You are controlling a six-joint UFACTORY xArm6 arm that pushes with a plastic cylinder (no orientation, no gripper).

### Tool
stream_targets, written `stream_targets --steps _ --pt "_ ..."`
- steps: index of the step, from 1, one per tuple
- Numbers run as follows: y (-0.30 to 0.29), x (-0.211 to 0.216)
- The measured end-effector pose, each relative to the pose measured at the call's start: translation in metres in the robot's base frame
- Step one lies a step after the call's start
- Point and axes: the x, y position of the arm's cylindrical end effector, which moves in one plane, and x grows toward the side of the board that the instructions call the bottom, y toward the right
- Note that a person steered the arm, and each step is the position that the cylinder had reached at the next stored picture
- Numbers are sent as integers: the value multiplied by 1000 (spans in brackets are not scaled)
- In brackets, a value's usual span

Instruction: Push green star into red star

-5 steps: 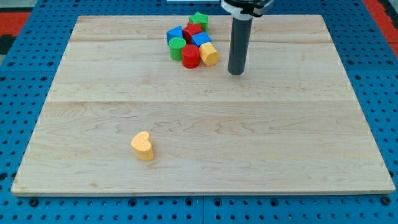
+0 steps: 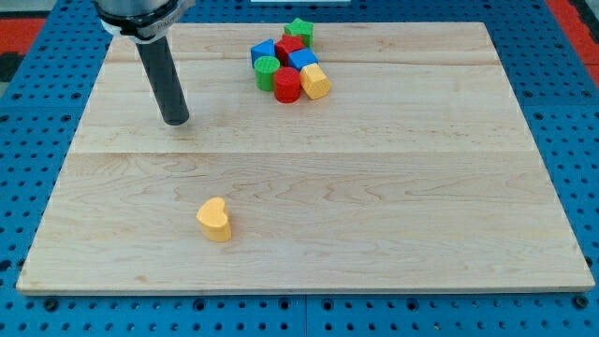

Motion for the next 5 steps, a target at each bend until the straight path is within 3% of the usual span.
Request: stream_targets --steps 1,2,3,5 --pt "-13 -62" --pt "7 -158" --pt "41 -190" --pt "86 -189"
